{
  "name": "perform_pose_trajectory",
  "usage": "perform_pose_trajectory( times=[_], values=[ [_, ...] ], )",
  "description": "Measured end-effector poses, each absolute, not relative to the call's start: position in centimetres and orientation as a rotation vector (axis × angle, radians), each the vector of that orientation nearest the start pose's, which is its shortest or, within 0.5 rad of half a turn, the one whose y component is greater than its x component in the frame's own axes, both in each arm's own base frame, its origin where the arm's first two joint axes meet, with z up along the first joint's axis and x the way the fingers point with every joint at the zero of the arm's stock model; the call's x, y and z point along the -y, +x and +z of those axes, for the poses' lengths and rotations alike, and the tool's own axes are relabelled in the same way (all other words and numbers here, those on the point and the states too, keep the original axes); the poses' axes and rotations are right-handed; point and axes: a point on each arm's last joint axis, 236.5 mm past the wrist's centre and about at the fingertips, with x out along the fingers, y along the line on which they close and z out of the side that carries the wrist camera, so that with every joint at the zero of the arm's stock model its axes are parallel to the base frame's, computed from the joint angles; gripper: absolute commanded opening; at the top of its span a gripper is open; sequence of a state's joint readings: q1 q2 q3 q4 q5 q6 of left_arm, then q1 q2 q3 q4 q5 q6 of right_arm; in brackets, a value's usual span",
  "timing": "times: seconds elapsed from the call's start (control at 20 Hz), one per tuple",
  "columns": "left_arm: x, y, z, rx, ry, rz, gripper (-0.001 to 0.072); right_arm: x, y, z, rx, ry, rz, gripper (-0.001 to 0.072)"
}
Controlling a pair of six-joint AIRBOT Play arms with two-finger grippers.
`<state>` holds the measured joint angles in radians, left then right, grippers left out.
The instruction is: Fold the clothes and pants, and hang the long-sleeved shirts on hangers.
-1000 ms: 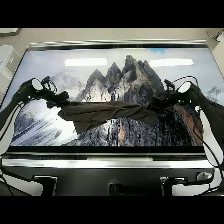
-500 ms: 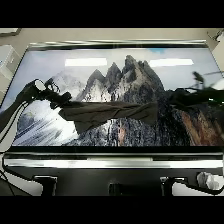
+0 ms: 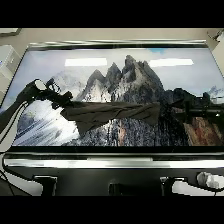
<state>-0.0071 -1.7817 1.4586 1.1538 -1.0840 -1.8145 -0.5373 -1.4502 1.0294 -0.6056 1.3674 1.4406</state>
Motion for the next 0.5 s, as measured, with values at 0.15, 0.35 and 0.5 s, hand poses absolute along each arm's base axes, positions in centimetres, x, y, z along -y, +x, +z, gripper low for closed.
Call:
perform_pose_trajectory(
  times=[0.15,0.35,0.5],
  values=[
    [8.8,47.1,-8.5,-1.413,-0.619,-0.005,0.0025,-2.1,36.4,-1.6,-1.303,1.241,0.266,0.0574],
    [8.8,47.1,-8.5,-1.413,-0.619,-0.005,0.0026,-5.1,35.2,-4.2,-1.356,1.151,0.286,0.0573],
    [8.8,47.1,-8.5,-1.413,-0.62,-0.005,0.0025,-6.1,35.2,-5.8,-1.366,1.06,0.272,0.0545]
  ],
)
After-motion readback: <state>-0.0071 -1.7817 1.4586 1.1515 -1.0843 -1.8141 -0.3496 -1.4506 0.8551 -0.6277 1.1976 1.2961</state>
